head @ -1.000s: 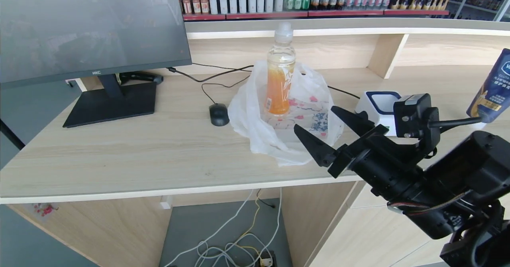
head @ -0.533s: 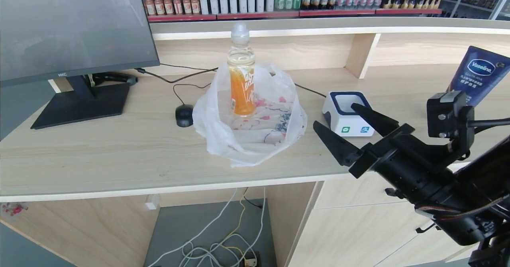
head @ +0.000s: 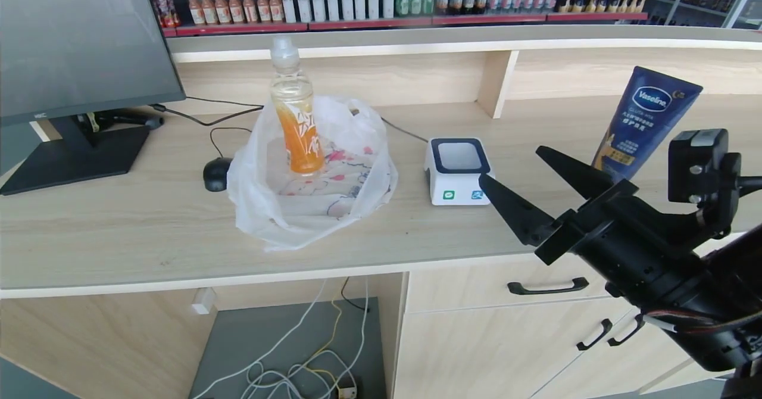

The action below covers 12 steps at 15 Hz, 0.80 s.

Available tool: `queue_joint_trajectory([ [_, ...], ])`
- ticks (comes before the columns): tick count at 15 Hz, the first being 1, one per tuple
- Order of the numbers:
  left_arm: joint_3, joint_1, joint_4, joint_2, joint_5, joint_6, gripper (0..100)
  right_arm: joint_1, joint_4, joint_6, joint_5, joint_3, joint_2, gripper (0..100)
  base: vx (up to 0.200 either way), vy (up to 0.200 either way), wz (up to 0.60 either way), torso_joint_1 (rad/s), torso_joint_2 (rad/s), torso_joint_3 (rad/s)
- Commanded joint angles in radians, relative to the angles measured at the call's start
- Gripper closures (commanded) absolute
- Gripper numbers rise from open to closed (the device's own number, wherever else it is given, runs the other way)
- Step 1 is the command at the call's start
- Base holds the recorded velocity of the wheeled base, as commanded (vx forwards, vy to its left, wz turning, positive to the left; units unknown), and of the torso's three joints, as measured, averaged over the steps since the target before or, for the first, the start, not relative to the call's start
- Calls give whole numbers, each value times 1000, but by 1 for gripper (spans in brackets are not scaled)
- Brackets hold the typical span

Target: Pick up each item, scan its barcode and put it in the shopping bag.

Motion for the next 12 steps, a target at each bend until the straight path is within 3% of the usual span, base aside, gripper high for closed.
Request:
queue_joint_trajectory([
  [1, 0, 1, 0, 0, 1, 0, 0, 6, -1, -7, 1, 3, -18, 0, 0, -200, 0, 2, 2, 2],
  [10, 0, 1, 0, 0, -1, 4, 0, 14, -1, -22, 1, 18, -54, 0, 0, -200, 0, 2, 1, 3],
  [12, 0, 1, -2, 0, -1, 9, 0, 14, -1, -22, 1, 14, -51, 0, 0, 0, 0, 0, 0, 0],
])
